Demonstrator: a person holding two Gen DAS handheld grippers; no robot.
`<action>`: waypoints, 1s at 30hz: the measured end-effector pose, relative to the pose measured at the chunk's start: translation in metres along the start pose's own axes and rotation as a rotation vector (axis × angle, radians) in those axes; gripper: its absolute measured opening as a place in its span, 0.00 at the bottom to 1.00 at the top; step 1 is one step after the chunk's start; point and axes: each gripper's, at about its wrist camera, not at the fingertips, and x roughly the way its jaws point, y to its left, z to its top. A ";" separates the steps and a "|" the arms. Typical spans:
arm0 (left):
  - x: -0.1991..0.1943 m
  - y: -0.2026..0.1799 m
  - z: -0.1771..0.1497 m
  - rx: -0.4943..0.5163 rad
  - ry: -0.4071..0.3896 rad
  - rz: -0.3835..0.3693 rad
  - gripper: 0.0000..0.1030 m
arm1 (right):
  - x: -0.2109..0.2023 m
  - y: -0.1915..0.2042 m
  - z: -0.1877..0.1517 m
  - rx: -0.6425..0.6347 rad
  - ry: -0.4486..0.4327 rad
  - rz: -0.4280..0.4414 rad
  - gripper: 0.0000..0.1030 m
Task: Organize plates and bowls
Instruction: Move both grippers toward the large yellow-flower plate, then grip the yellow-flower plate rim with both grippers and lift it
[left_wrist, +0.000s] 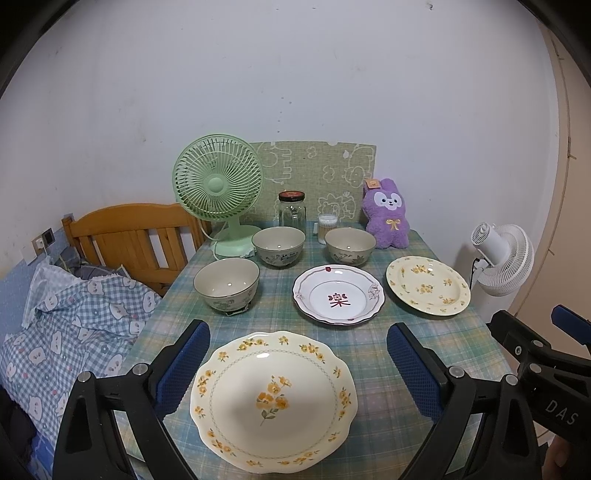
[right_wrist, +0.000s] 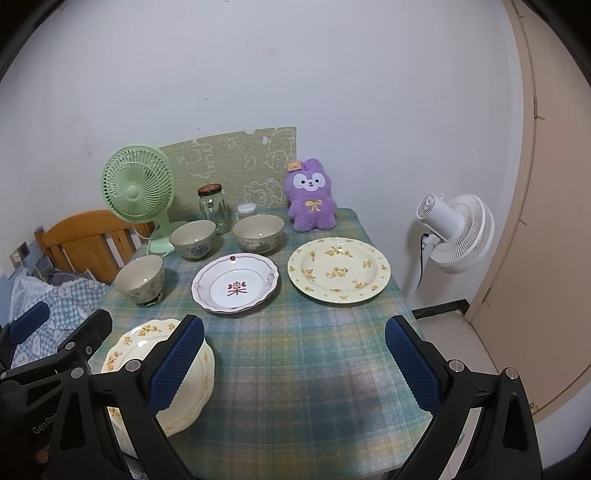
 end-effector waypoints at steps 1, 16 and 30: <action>0.000 0.000 0.000 0.001 0.000 0.001 0.94 | 0.001 0.001 0.000 -0.001 0.001 0.003 0.97; 0.014 0.023 0.007 0.002 0.028 0.019 0.90 | 0.016 0.029 0.011 -0.027 0.041 0.019 0.94; 0.067 0.076 0.015 0.020 0.121 0.014 0.85 | 0.066 0.093 0.015 -0.018 0.147 0.018 0.93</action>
